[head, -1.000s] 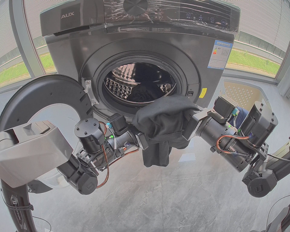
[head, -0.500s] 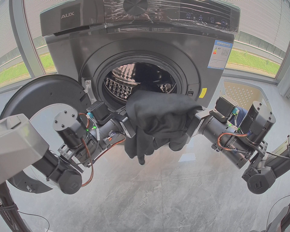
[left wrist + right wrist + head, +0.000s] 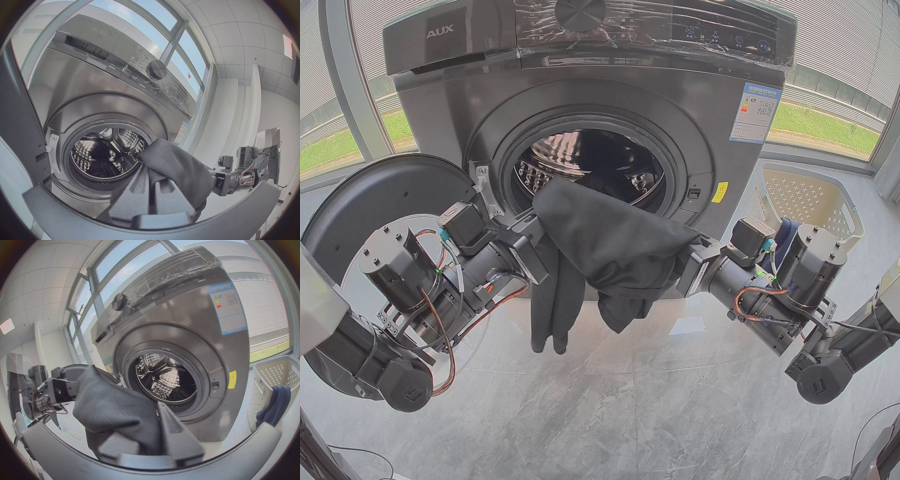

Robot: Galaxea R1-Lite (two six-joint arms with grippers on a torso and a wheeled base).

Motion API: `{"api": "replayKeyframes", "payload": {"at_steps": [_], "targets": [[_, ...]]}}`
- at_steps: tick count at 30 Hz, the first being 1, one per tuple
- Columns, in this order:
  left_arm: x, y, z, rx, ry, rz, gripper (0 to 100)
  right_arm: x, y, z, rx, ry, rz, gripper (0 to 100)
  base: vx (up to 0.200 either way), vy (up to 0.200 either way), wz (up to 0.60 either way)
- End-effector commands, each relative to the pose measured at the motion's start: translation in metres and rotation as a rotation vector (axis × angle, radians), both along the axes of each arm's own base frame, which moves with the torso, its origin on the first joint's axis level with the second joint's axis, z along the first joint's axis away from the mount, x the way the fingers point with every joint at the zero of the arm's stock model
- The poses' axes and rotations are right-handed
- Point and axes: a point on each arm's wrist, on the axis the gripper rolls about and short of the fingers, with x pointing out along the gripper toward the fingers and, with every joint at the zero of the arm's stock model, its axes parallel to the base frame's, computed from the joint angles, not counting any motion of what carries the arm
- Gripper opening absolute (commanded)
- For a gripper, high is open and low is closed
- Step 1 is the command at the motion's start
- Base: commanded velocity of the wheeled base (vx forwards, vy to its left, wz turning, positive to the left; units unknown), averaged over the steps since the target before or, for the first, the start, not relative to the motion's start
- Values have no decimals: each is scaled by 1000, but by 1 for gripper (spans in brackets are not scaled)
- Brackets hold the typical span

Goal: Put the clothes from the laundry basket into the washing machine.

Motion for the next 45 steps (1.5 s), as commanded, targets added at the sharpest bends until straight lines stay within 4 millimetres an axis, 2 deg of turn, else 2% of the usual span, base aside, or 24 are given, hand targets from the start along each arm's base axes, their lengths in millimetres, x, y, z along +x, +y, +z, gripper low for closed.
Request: {"api": "replayKeyframes", "payload": {"at_steps": [1, 10, 18, 23, 28, 33, 39, 45], "targets": [[-2, 0, 5, -9, -15, -2, 0, 5, 3, -11, -15, 31, -4, 100, 0, 0, 0], [-2, -2, 6, 20, -42, 6, 0, 3, 1, -40, -77, 120, -6, 100, 0, 0, 0], [-4, -4, 12, 5, -63, -2, 0, 9, -4, -68, -124, 200, -31, 100, 0, 0, 0], [-4, -4, 14, 1, -68, -2, 0, 14, -1, -78, -134, 221, -49, 100, 0, 0, 0], [-4, -4, 14, 1, -68, -2, 0, 24, -3, -82, -127, 225, -70, 100, 0, 0, 0], [-3, -4, 14, 0, -69, -2, 0, 42, -12, -82, -112, 212, -121, 100, 0, 0, 0], [-3, -4, 14, -1, -70, -4, 0, 53, -21, -85, -109, 216, -159, 100, 0, 0, 0], [-3, -4, 14, -4, -68, -5, 0, 63, -19, -84, -98, 202, -169, 100, 0, 0, 0]]}}
